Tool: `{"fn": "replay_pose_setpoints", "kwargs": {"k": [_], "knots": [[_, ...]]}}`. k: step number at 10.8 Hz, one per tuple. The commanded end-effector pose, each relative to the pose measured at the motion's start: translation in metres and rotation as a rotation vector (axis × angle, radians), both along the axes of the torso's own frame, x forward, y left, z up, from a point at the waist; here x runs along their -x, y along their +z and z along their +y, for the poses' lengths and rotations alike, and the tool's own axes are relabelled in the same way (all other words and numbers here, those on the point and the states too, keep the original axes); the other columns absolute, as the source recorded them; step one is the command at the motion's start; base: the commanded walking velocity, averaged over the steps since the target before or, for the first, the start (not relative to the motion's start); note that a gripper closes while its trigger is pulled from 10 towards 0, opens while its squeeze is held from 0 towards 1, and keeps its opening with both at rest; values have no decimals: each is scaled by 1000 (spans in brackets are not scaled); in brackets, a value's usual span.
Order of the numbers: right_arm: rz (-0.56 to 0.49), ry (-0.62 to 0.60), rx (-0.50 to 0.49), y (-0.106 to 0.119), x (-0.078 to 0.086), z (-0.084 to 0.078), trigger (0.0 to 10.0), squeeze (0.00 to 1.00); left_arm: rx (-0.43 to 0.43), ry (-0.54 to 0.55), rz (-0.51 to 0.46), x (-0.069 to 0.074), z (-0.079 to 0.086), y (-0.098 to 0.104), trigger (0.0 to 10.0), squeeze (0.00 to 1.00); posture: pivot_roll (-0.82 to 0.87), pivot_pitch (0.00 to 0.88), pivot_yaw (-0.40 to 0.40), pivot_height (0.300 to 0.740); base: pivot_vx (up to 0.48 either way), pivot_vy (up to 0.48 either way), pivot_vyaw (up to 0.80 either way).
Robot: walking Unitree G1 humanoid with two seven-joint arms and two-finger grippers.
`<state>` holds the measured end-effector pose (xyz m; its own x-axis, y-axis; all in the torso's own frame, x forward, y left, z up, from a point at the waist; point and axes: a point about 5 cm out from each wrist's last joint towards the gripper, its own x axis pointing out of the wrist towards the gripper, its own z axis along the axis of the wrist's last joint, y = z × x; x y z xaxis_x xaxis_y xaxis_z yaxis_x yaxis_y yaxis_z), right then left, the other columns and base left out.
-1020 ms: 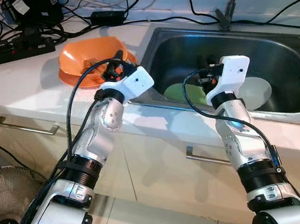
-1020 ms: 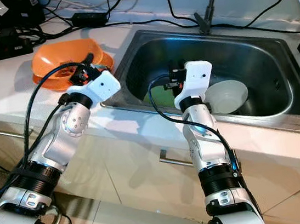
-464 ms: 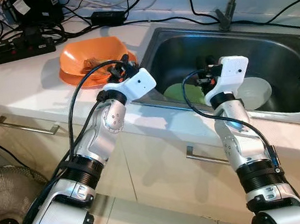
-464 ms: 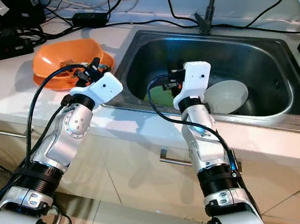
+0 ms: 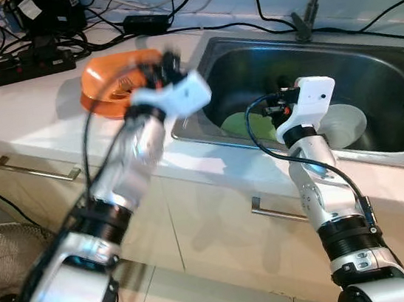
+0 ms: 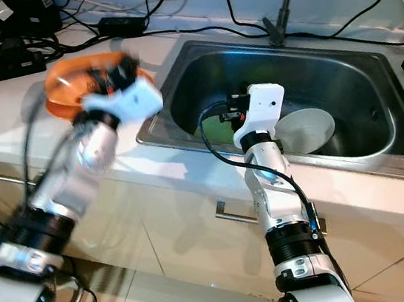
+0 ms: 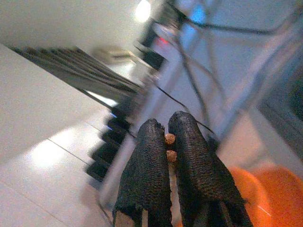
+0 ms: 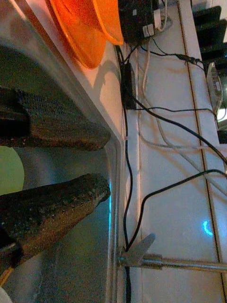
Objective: Kitchen organization
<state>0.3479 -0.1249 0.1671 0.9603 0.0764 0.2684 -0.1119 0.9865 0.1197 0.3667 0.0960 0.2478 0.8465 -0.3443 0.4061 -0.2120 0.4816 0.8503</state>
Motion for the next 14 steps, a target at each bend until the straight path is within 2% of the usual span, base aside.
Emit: {"fn": "replay_pose_setpoints", "kwargs": {"k": [1,4,5,6,7,9,10,11,12,13,14], "knots": [[-1,-4,-2,0,0,-1,10000,0,9,-26,-70,4,-5,15,0,0,73,10,-25,740,0,0,0],[1,-5,-4,0,-1,0,10000,0,77,-107,-158,15,-11,36,0,0,77,12,-25,740,0,0,0],[0,-6,-4,0,-1,0,10000,0,211,-254,-189,28,-22,52,10000,0,77,14,-25,740,0,0,0],[0,-9,-4,0,-1,-1,10000,0,305,-364,-125,29,-27,51,10000,0,77,15,-27,740,0,0,0],[-1,-11,-2,0,-1,-1,10000,0,462,-468,-23,32,-34,51,10000,0,73,16,-26,740,0,0,0],[-9,-11,22,0,0,-1,10000,0,758,-617,157,37,-39,53,10000,0,72,19,-26,740,0,0,0],[-9,-12,23,0,0,-1,10000,0,814,-640,194,36,-38,52,10000,0,70,19,-26,740,0,0,0],[-11,-9,38,0,0,0,10000,0,922,-684,275,34,-35,49,10000,0,69,19,-26,740,0,0,0],[-17,-3,69,-1,1,0,10000,1000,992,-724,343,32,-30,45,10000,0,68,22,-27,740,0,0,0],[-22,-1,118,-2,1,1,10000,1000,1036,-742,391,32,-27,43,10000,0,69,23,-28,740,0,0,0],[-24,-11,218,-4,1,2,10000,1000,1070,-753,424,32,-23,40,10000,0,70,23,-27,740,0,0,0]]}}
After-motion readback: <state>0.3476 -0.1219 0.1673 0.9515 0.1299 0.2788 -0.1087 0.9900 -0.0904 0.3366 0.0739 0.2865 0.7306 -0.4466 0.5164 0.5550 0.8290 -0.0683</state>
